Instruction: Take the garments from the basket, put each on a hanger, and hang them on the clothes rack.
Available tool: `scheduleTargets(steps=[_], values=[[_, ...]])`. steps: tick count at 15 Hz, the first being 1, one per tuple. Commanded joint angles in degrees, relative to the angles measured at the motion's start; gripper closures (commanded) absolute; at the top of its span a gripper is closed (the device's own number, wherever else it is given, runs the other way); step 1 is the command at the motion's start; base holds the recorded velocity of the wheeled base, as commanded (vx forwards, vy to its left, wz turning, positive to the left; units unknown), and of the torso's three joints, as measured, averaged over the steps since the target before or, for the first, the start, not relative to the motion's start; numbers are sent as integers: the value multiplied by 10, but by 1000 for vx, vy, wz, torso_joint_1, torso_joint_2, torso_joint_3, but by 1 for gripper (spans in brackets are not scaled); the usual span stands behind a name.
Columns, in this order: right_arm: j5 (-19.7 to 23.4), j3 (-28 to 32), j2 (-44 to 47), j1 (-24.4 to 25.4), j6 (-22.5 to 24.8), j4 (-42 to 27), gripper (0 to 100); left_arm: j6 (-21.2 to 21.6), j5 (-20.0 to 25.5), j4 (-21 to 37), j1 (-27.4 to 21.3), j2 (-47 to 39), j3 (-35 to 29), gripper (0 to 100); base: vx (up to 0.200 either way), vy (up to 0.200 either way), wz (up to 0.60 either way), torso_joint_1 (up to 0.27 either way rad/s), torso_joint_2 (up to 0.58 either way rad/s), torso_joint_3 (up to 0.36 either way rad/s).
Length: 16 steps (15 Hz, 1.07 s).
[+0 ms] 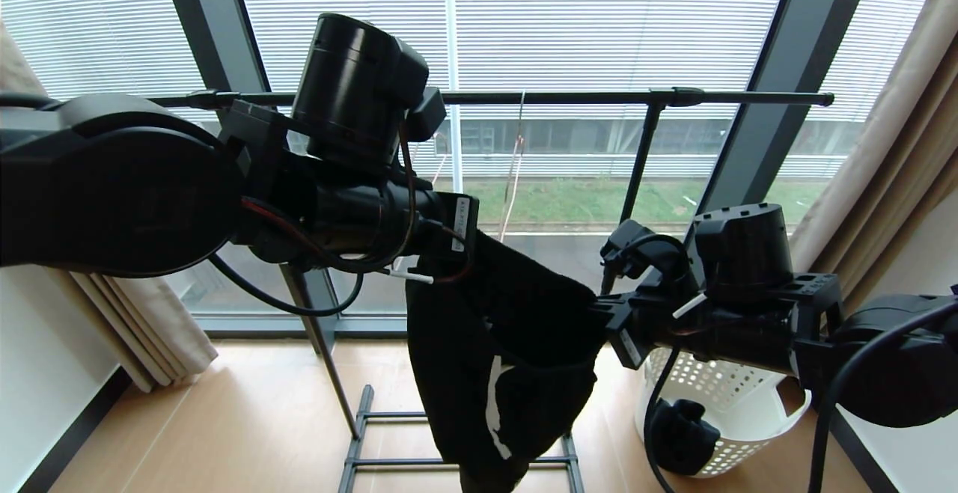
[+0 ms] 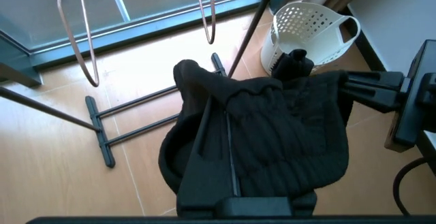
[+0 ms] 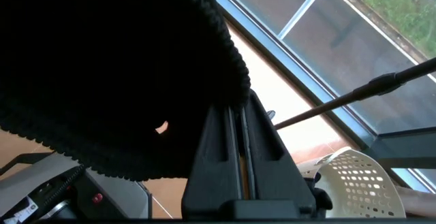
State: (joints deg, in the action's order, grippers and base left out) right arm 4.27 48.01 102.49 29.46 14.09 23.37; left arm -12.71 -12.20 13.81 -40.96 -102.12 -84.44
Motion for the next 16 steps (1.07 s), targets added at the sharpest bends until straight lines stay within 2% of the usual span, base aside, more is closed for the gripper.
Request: scheduleTargets(steps=[1, 3, 4, 5, 11, 13, 14, 15, 16], values=[[-1, 18, 1, -7, -14, 0, 100, 6, 0, 1, 0, 6, 20, 100, 0, 0, 0, 0, 0, 0], [-8, 37, -3, -9, -61, -3, 100, 30, 1, -2, 2, 17, 53, 100, 0, 0, 0, 0, 0, 0], [-9, 42, -3, -9, -69, -4, 100, 33, 2, -2, 3, 22, 60, 100, 0, 0, 0, 0, 0, 0], [-11, 46, -4, -9, -79, -4, 100, 43, 2, -3, 3, 31, 75, 0, 0, 0, 0, 0, 0, 0], [-11, 48, -34, -9, -90, -5, 100, 69, 10, -4, 26, 68, 132, 0, 0, 0, 0, 0, 0, 0], [-11, 58, -40, -10, -113, -5, 100, 68, 69, -3, 52, 95, 150, 0, 0, 0, 0, 0, 0, 0], [-13, 67, -40, -9, -137, -7, 100, 68, 134, -3, 73, 116, 163, 0, 0, 0, 0, 0, 0, 0], [-13, 69, -40, -10, -141, -7, 100, 67, 163, -3, 83, 124, 166, 0, 0, 0, 0, 0, 0, 0], [-22, 75, -40, -9, -143, -7, 100, 67, 236, -2, 114, 136, 167, 0, 0, 0, 0, 0, 0, 0]])
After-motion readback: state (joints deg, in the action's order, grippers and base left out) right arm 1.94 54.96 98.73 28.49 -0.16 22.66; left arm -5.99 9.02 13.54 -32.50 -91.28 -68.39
